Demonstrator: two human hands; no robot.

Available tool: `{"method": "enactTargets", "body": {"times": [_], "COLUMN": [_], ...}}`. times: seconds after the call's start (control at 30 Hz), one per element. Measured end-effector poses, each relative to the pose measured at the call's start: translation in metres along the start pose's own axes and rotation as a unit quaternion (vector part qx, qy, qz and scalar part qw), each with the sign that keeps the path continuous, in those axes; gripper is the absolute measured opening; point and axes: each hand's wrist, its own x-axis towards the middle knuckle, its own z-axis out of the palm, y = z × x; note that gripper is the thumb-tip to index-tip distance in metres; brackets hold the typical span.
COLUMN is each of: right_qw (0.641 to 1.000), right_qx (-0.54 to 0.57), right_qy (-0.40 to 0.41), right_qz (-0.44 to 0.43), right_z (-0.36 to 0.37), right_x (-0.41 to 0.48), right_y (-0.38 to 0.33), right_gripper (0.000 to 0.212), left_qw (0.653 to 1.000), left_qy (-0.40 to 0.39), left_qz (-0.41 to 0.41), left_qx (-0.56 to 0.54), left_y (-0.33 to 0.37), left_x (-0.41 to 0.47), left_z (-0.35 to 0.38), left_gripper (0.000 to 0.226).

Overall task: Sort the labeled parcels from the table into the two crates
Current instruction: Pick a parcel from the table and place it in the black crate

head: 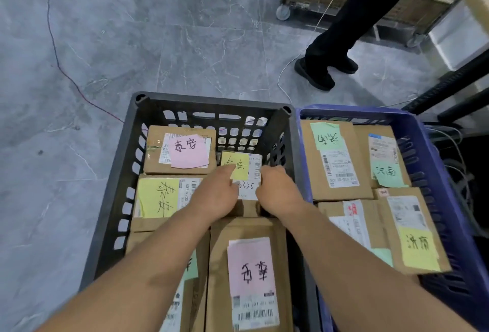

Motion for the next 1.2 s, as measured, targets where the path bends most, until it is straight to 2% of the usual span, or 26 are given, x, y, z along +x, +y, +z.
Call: {"method": "enactTargets", "body": {"times": [0.17, 0.23, 0.33, 0.63, 0.83, 1.2], "right_qw": [0.998, 0.996, 0.993, 0.980, 0.960, 0.918], "right_qx": [-0.021, -0.040, -0.061, -0.059, -0.059, 0.008], "right_qy": [0.058, 0.071, 0.100, 0.176, 0.256, 0.353], "right_qz": [-0.033, -0.027, -0.008, 0.072, 0.094, 0.181], "right_z": [-0.055, -0.069, -0.081, -0.095, -0.115, -0.080], "right_x": [-0.079, -0.115, -0.168, -0.316, -0.416, -0.608], "right_y": [-0.005, -0.005, -0.001, 0.031, 0.072, 0.190], "right_gripper": [0.041, 0.042, 0.042, 0.051, 0.053, 0.058], "left_qw": [0.987, 0.974, 0.962, 0.956, 0.919, 0.860], "left_qy": [0.066, 0.078, 0.072, 0.015, 0.044, -0.012], "left_qz": [0.037, 0.055, 0.075, 0.163, 0.281, 0.425], "left_qx": [0.139, 0.207, 0.253, 0.242, 0.271, 0.283], "left_y": [0.011, 0.017, 0.029, 0.099, 0.157, 0.245], "left_x": [-0.058, -0.084, -0.123, -0.228, -0.278, -0.424], "left_z": [-0.047, -0.063, -0.076, -0.055, -0.038, 0.078], "left_gripper": [0.048, 0.053, 0.059, 0.066, 0.069, 0.072]}}
